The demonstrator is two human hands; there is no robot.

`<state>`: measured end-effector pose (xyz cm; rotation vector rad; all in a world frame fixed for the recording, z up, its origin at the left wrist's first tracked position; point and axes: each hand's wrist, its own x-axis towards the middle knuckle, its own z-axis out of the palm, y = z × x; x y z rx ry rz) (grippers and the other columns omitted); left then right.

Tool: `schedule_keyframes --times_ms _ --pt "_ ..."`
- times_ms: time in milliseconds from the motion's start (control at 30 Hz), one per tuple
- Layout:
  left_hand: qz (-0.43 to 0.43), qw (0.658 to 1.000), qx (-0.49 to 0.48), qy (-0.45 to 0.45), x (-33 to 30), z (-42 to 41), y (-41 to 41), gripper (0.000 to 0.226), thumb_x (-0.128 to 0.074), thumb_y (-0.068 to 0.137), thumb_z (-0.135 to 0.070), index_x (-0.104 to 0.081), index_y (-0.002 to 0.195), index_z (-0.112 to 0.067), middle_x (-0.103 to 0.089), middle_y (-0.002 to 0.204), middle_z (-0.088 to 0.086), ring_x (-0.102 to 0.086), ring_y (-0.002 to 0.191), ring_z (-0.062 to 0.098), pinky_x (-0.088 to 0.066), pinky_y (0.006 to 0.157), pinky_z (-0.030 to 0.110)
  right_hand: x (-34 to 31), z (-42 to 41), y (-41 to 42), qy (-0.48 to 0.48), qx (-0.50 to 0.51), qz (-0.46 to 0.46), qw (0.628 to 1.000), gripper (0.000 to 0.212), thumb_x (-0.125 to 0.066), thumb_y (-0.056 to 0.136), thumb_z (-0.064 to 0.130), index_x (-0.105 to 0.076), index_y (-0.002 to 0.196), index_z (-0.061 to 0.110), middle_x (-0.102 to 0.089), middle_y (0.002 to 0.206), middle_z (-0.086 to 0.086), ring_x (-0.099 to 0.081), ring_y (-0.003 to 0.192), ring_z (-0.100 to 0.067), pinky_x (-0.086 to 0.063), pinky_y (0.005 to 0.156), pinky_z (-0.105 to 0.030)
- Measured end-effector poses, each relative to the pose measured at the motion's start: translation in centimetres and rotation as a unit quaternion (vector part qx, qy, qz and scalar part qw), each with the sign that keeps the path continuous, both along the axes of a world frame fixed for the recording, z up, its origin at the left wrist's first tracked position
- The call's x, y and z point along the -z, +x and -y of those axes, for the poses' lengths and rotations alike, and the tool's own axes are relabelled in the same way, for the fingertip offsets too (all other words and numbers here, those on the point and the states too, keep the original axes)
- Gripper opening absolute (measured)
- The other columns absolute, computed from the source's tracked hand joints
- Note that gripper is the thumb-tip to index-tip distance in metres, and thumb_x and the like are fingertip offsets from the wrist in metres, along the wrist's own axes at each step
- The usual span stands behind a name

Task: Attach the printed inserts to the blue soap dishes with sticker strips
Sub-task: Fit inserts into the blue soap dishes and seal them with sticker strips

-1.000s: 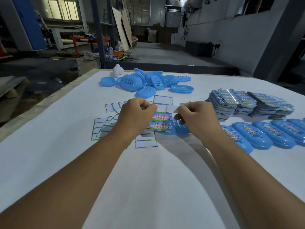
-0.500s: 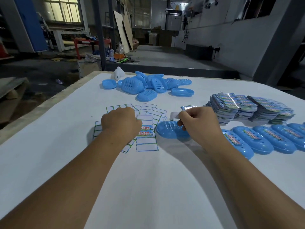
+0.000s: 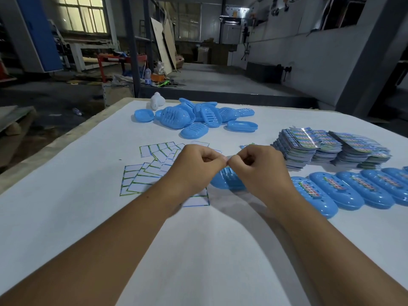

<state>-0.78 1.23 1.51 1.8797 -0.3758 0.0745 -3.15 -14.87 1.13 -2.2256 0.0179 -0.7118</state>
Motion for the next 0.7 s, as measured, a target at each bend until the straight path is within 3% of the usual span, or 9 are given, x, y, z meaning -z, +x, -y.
schedule_keyframes --times_ms 100,300,433,500,633,700 --pt "-0.007 1.000 0.005 0.001 -0.22 0.07 -0.04 0.021 -0.069 0.091 -0.029 -0.074 0.071 -0.027 -0.072 0.068 -0.014 -0.061 0.062 -0.007 -0.044 0.054 0.007 0.03 -0.01 0.06 -0.008 -0.004 0.002 1.000 0.025 -0.067 0.078 0.031 -0.059 0.058 0.017 -0.057 0.052 0.015 -0.046 0.049 -0.003 -0.034 0.046 -0.016" --pt "-0.016 1.000 0.003 -0.005 -0.32 0.05 -0.25 0.018 -0.070 0.091 -0.028 -0.075 0.075 -0.022 -0.068 0.061 -0.016 -0.054 0.045 -0.007 -0.037 0.044 0.005 0.04 0.02 -0.02 -0.006 -0.034 0.001 0.999 0.023 -0.065 0.083 0.026 -0.063 0.060 0.020 -0.059 0.053 0.013 -0.047 0.049 -0.004 -0.038 0.050 -0.020" --pt "-0.011 0.999 -0.016 -0.031 -0.37 -0.23 0.00 0.012 -0.075 0.088 -0.031 -0.077 0.079 -0.024 -0.075 0.074 -0.013 -0.068 0.071 -0.004 -0.047 0.058 0.005 -0.14 0.00 -0.20 -0.024 -0.080 0.004 0.996 0.026 -0.064 0.094 0.026 -0.071 0.070 0.018 -0.059 0.054 0.017 -0.049 0.051 -0.005 -0.035 0.054 -0.026" --pt "-0.001 0.999 -0.025 -0.039 -0.45 -0.30 0.13 0.012 -0.077 0.086 -0.031 -0.076 0.076 -0.026 -0.075 0.075 -0.014 -0.068 0.073 -0.004 -0.047 0.060 0.005 -0.08 0.01 -0.10 -0.028 -0.070 0.001 0.997 0.027 -0.063 0.095 0.027 -0.072 0.072 0.017 -0.058 0.053 0.019 -0.049 0.051 -0.005 -0.034 0.054 -0.025" --pt "-0.004 0.998 -0.041 -0.048 -0.59 -0.27 0.31 0.015 -0.079 0.084 -0.032 -0.074 0.072 -0.025 -0.072 0.069 -0.017 -0.062 0.062 -0.010 -0.043 0.053 0.003 -0.16 0.63 0.45 -0.016 0.006 -0.023 1.000 0.034 -0.064 0.091 0.030 -0.070 0.070 0.004 -0.063 0.061 -0.010 -0.047 0.053 -0.017 -0.042 0.056 -0.034" --pt "-0.012 0.998 -0.043 -0.048 -0.61 -0.22 0.38 0.014 -0.078 0.084 -0.032 -0.075 0.074 -0.023 -0.070 0.063 -0.018 -0.060 0.058 -0.010 -0.042 0.050 0.004 -0.30 0.92 0.54 0.010 0.009 -0.042 0.999 0.035 -0.067 0.089 0.032 -0.071 0.067 0.005 -0.064 0.061 -0.011 -0.046 0.052 -0.013 -0.040 0.056 -0.029"
